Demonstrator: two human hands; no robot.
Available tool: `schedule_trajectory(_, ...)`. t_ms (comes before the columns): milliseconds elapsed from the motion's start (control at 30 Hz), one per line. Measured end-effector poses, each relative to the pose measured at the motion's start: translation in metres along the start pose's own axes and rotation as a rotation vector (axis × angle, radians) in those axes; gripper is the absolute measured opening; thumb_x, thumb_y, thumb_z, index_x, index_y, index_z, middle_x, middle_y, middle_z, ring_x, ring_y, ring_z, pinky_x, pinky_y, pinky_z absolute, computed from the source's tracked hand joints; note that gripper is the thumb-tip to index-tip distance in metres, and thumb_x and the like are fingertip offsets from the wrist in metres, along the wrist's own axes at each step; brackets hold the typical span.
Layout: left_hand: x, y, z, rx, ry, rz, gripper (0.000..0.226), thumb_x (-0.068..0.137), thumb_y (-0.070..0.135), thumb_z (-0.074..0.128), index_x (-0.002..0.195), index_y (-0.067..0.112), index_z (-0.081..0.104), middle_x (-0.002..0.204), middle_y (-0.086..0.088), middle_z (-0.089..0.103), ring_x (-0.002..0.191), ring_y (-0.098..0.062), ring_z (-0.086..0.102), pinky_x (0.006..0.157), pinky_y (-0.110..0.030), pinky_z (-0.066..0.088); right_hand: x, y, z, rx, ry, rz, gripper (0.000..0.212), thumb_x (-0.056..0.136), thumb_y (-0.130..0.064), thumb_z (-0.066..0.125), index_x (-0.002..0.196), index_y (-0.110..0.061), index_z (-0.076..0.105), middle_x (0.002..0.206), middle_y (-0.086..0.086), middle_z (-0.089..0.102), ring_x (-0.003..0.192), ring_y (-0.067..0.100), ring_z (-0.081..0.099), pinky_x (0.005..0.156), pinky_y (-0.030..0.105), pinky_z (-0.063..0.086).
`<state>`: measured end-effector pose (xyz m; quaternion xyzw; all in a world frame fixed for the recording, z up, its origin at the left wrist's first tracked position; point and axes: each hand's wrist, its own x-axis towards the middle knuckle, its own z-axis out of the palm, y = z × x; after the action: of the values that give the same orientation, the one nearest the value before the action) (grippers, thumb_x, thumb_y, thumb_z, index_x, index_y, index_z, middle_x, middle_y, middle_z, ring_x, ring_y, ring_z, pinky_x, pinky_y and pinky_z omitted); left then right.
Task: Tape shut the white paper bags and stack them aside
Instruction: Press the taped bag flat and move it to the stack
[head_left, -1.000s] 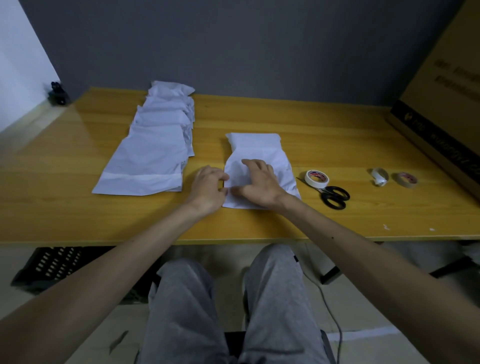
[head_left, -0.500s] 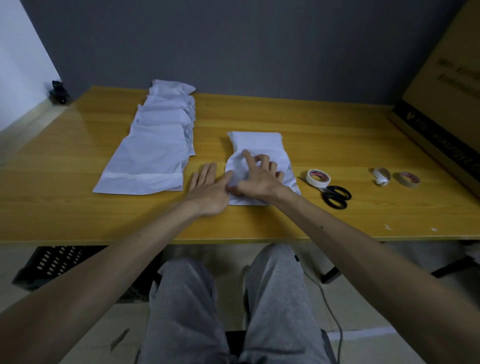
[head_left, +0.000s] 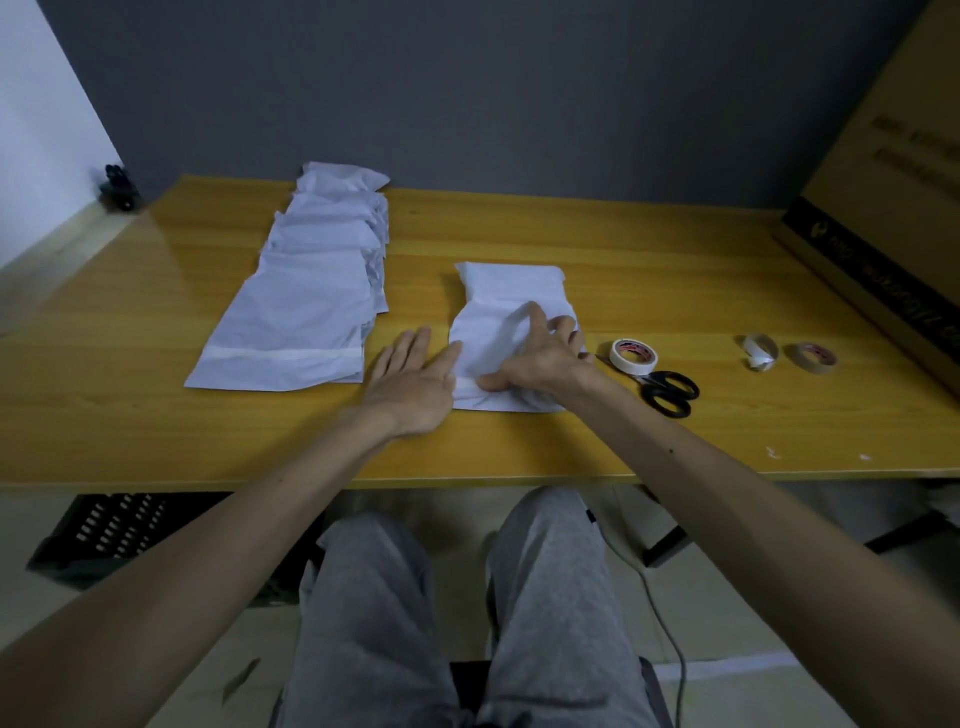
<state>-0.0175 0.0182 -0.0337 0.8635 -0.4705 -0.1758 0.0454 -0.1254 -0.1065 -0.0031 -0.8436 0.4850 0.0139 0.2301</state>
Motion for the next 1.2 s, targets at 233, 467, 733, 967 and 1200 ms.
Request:
schedule_trajectory(233,-0.003,0.003,-0.003,-0.021,-0.022,-0.007,0.050,0.105,0.036,0.012,0.152,0.039,-0.003,0.159,0.003,-0.022,0.145,-0.015,-0.022,0.119,-0.036,-0.010,0.001,0.027,-0.013,-0.028,0.007,-0.010,0.108,0.066,-0.061,0.075,0.146,-0.025,0.011,0.141,0.009,0.019,0.132,0.032,0.019,0.111,0.045,0.023)
schedule_trajectory(467,-0.001,0.002,-0.003,-0.049,-0.034,-0.006,0.049,0.104,0.036,0.013,0.151,0.042,-0.002,0.158,0.004,-0.023,0.145,-0.015,-0.023,0.119,-0.036,-0.010,0.005,0.043,-0.024,-0.017,-0.035,-0.015,0.107,0.064,-0.061,0.077,0.145,-0.025,0.018,0.136,0.007,0.023,0.131,0.031,0.020,0.109,0.046,0.026)
schedule_trajectory(733,-0.001,0.006,-0.005,-0.093,-0.025,-0.005,0.050,0.105,0.032,0.017,0.152,0.041,0.004,0.159,0.003,-0.020,0.146,-0.016,-0.021,0.119,-0.037,-0.009,-0.001,0.038,-0.024,-0.064,-0.034,0.004,0.093,0.065,-0.062,0.075,0.135,-0.024,0.028,0.131,0.006,0.025,0.128,0.030,0.022,0.100,0.039,0.025)
schedule_trajectory(967,0.002,0.012,-0.034,-0.216,0.117,0.051,0.043,0.094,0.003,0.040,0.134,0.013,0.052,0.155,-0.009,0.025,0.143,-0.025,0.023,0.108,-0.031,0.028,-0.016,0.029,-0.009,-0.137,0.058,-0.052,0.096,0.065,-0.055,0.072,0.142,-0.025,0.022,0.154,0.010,-0.004,0.143,0.032,-0.007,0.114,0.048,0.006)
schedule_trajectory(1200,-0.003,0.028,-0.006,-0.033,0.014,0.344,0.049,0.105,0.024,0.028,0.153,0.016,0.017,0.162,-0.002,0.000,0.148,-0.014,-0.004,0.117,-0.026,0.003,-0.017,0.028,-0.002,-0.157,-0.027,-0.139,0.101,0.074,-0.060,0.064,0.151,-0.031,0.007,0.156,0.010,-0.027,0.141,0.025,-0.032,0.112,0.050,-0.017)
